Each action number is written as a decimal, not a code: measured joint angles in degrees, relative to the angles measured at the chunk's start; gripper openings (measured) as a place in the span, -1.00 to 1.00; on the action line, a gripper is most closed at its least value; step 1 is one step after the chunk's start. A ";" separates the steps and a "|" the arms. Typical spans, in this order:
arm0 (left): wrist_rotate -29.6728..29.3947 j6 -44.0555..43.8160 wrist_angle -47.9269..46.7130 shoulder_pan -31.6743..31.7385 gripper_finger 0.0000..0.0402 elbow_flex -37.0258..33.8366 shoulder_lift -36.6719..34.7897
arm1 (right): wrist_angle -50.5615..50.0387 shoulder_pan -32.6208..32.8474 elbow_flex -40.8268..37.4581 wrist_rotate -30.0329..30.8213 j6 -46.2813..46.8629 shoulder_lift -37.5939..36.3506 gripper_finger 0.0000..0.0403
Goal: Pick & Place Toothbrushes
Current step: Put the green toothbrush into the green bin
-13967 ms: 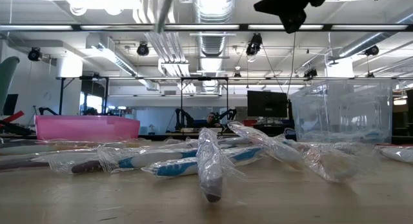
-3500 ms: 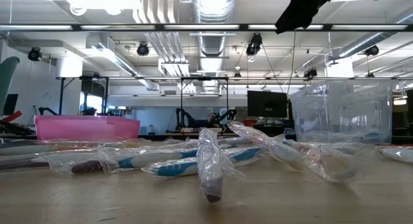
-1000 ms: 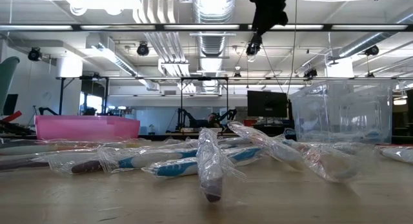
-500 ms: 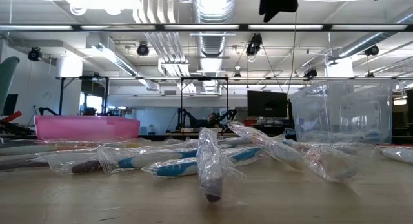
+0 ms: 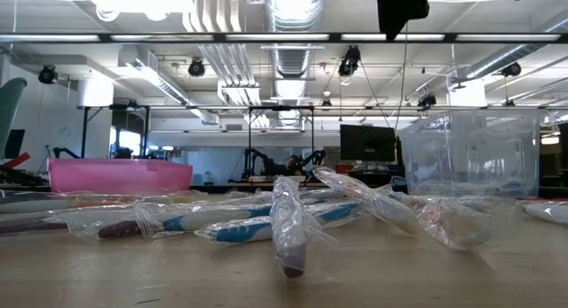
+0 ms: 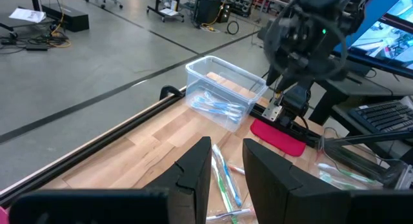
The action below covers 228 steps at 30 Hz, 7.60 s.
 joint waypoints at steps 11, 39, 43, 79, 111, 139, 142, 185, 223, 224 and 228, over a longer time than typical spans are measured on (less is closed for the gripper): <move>0.00 0.01 0.00 -0.01 -0.53 0.00 0.01 | -0.01 9.85 -12.74 0.83 15.85 -11.45 -0.22; 0.00 0.01 0.00 0.00 -0.53 -0.02 0.00 | 2.30 50.60 -35.69 -3.49 74.82 -18.57 -0.20; -0.01 0.00 -0.02 -0.01 -0.53 -0.09 0.02 | 3.09 53.49 -36.05 -4.79 77.65 -16.07 -0.11; -0.01 0.00 -0.02 -0.01 -0.53 -0.09 2.08 | 33.00 66.37 -57.37 -8.63 92.45 -9.94 0.06; 0.00 0.01 0.01 -0.02 -0.53 -0.09 10.60 | 36.15 66.32 -56.54 -11.33 92.07 -11.21 -0.16; 0.00 0.01 0.02 -0.02 -0.53 -0.09 23.91 | 33.30 62.69 -55.74 -5.47 67.29 -11.21 -0.17; 0.00 0.00 0.04 -0.02 -0.53 -0.09 25.80 | 33.54 62.78 -56.51 -5.48 67.60 -11.21 -0.14; -3.88 10.00 23.16 -1.38 -0.53 0.22 29.83 | 42.62 66.34 -55.72 -10.05 69.49 -1.57 -0.16; -3.33 9.83 23.63 -1.36 -0.53 0.15 29.55 | 43.06 66.30 -51.79 -4.05 67.99 3.59 -0.39; -3.34 9.83 23.63 -1.36 -0.53 0.15 29.55 | 43.04 66.30 -51.79 -4.16 68.08 3.57 -0.45; -3.34 9.85 23.61 -1.36 -0.53 0.15 29.55 | 43.04 66.32 -51.81 -4.19 68.61 3.56 -0.71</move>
